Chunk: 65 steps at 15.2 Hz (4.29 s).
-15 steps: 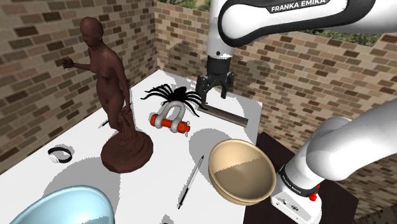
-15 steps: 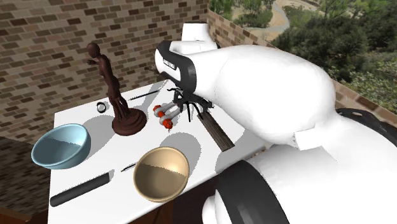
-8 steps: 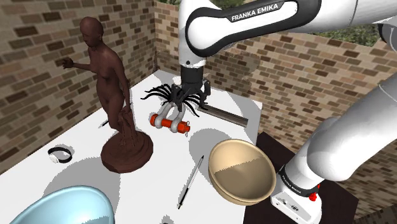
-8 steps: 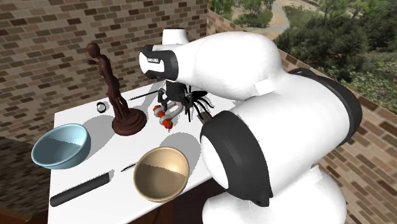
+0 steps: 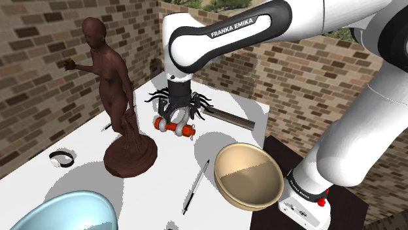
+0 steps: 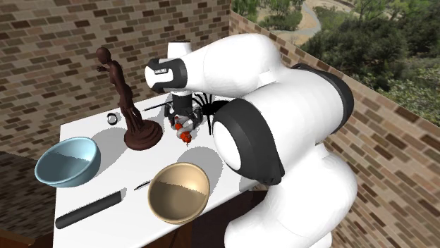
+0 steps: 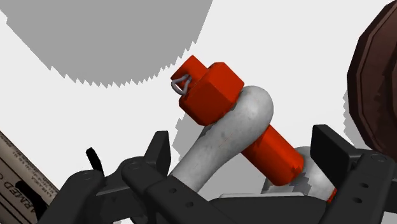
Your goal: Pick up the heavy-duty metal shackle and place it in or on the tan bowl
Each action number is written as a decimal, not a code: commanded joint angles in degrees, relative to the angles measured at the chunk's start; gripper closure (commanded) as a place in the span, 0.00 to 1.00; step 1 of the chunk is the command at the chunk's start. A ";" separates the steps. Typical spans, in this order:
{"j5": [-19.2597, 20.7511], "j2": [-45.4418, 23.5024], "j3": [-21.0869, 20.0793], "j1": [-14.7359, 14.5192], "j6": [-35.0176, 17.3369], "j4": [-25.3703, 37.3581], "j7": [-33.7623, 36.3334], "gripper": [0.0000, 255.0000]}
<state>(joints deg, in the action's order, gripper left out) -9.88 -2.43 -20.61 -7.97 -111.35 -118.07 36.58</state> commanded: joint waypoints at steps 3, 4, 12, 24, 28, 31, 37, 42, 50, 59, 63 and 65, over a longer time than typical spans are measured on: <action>0.10 -1.11 -0.25 -0.31 -3.07 -1.95 0.17 0.00; 0.10 -1.21 -0.28 -0.35 -3.51 -2.29 0.18 0.00; 0.10 -1.23 -0.28 -0.36 -3.50 -2.26 0.19 0.00; -0.05 -0.51 -0.26 -0.29 -2.03 -1.48 0.24 1.00; -0.29 0.75 -0.19 -0.16 0.94 0.29 0.39 1.00; -0.44 1.58 -0.13 -0.08 3.17 1.74 0.54 1.00; -0.64 2.89 0.01 0.07 7.63 4.96 0.90 1.00; -0.72 3.65 0.14 0.18 11.37 7.99 1.29 1.00; -0.72 4.19 0.30 0.32 17.38 13.54 2.07 1.00; -3.84 12.94 0.00 -0.42 20.02 8.04 2.75 1.00; -6.96 21.44 -0.31 -1.86 20.22 0.29 3.29 1.00; -8.49 25.59 -0.48 -2.80 20.66 -3.14 3.78 1.00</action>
<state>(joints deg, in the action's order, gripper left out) -17.57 21.13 -20.93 -10.31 -90.77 -119.47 40.02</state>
